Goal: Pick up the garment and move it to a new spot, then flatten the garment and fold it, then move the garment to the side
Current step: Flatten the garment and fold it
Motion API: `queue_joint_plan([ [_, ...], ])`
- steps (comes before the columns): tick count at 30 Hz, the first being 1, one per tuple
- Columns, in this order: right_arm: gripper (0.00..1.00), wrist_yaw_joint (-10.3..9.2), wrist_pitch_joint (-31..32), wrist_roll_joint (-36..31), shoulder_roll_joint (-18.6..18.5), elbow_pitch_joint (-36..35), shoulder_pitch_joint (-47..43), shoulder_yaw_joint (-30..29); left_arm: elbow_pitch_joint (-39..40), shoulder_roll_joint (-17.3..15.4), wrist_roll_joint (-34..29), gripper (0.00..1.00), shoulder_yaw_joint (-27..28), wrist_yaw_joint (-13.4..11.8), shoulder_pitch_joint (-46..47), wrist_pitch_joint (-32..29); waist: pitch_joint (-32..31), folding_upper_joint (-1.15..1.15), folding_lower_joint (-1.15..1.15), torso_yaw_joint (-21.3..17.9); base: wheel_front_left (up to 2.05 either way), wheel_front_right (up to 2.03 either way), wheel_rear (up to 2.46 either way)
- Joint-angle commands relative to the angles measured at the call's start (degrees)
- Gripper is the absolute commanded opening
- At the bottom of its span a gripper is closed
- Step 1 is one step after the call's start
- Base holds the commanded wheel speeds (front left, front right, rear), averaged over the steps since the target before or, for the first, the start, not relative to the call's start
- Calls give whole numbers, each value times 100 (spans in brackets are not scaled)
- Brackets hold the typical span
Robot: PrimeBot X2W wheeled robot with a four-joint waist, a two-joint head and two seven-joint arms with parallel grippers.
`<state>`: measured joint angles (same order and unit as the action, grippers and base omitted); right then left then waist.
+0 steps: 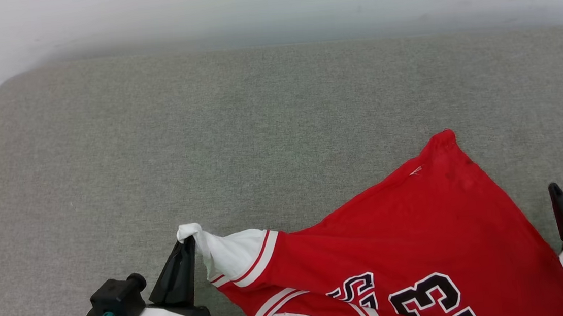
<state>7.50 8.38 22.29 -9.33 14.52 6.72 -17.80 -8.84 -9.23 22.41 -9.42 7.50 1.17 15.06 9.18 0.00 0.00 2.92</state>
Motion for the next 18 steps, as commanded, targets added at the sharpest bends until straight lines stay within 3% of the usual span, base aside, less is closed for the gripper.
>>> queue_joint_plan([
  [1,100,-2,208,-13,-161,94,272,164,38,15,-15,0,-38,-3,99,13,120,0,0,99,0,0,0],
  [10,100,-3,2730,191,-1043,924,1949,1318,91,28,96,0,-384,-3,543,12,543,0,0,518,0,0,0],
  [18,100,-3,3375,300,-1435,1406,2876,2248,164,66,189,0,-600,-4,840,12,969,0,0,799,0,0,0],
])
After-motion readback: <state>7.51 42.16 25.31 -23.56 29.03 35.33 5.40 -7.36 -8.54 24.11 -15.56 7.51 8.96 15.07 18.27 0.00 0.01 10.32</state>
